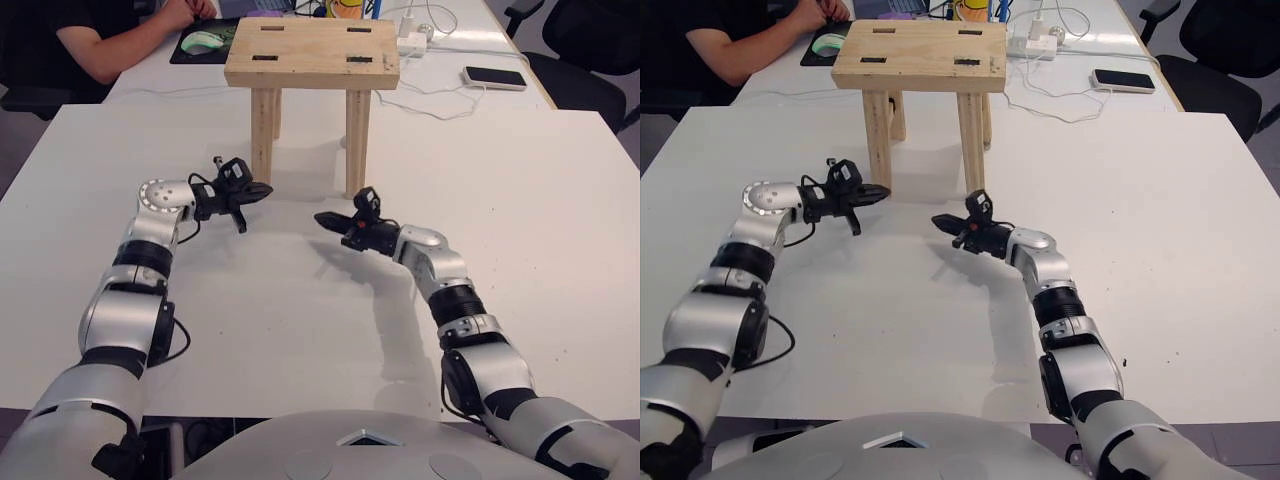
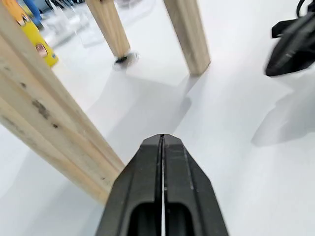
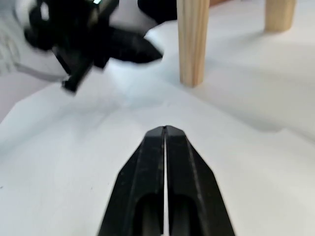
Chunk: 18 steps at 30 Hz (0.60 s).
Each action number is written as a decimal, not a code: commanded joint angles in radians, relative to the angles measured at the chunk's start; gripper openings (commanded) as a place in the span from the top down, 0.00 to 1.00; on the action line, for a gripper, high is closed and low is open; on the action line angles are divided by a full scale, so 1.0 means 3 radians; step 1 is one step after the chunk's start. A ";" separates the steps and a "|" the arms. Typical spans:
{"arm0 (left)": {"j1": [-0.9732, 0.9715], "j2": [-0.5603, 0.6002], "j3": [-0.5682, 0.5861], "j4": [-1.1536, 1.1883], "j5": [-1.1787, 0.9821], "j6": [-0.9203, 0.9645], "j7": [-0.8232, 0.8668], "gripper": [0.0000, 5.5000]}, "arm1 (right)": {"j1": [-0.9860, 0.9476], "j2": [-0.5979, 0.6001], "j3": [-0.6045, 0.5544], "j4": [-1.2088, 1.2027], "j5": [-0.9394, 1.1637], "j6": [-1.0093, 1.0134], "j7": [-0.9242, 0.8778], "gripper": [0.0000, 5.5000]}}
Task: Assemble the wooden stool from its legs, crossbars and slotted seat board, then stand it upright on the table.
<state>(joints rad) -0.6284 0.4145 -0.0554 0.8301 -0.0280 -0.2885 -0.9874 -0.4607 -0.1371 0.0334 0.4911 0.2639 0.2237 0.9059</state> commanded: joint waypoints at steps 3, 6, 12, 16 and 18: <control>0.1476 -0.0877 0.0551 -0.2769 -0.0155 0.0296 0.1760 1.00 | 0.0878 0.0185 -0.0426 -0.1775 -0.0236 -0.0315 -0.1276 1.00; 0.1686 -0.1214 0.0670 -0.3093 0.0141 0.0448 0.2451 1.00 | 0.1117 0.0373 -0.0538 -0.1994 -0.0404 -0.0503 -0.1790 1.00; 0.1648 -0.1276 0.0711 -0.3086 0.0269 0.0793 0.2932 1.00 | 0.0976 0.0442 -0.0560 -0.1683 -0.0639 -0.0764 -0.2355 1.00; 0.1452 -0.1198 0.0699 -0.3106 0.0421 0.0831 0.3194 1.00 | 0.0882 0.0431 -0.0508 -0.1557 -0.0628 -0.0859 -0.2454 1.00; 0.1353 -0.1166 0.0660 -0.3060 0.0484 0.0850 0.3262 1.00 | 0.0858 0.0405 -0.0470 -0.1529 -0.0667 -0.0896 -0.2491 1.00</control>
<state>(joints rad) -0.1712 0.0466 0.1556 -0.0908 0.0866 -0.0479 -0.0352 -0.1823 -0.0121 -0.1199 0.0173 0.0807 -0.0242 0.1772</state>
